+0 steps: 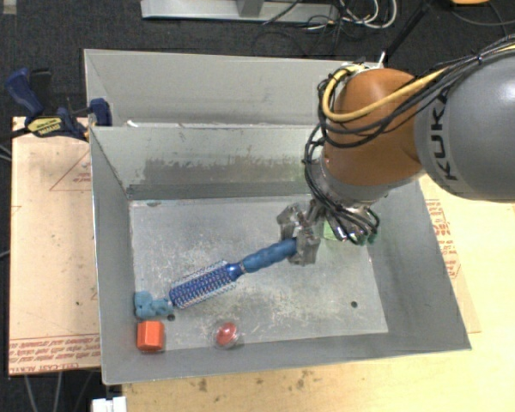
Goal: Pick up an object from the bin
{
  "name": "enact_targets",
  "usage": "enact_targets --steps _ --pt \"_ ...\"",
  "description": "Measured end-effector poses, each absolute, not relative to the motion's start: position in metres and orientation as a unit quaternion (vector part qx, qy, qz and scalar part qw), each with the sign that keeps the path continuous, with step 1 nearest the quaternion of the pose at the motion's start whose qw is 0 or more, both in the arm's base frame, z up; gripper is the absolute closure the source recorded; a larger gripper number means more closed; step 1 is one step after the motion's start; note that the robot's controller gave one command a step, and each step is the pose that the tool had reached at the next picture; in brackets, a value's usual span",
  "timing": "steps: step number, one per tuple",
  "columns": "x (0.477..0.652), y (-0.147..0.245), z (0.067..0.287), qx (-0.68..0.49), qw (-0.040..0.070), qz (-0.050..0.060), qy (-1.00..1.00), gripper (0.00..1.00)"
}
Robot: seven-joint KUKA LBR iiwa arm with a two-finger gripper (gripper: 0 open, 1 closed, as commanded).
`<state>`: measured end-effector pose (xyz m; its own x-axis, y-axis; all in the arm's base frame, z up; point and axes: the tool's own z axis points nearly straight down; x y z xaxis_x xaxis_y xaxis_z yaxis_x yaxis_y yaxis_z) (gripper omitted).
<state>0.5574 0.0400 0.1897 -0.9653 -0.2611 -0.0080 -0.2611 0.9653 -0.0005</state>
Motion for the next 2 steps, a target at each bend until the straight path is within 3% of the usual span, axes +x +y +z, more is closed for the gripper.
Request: enact_targets --steps 1,2 --pt "0.581 0.031 0.299 -0.185 0.007 -0.001 0.983 1.00" --pt "0.563 0.048 0.110 -0.035 -0.003 0.001 0.999 1.00"
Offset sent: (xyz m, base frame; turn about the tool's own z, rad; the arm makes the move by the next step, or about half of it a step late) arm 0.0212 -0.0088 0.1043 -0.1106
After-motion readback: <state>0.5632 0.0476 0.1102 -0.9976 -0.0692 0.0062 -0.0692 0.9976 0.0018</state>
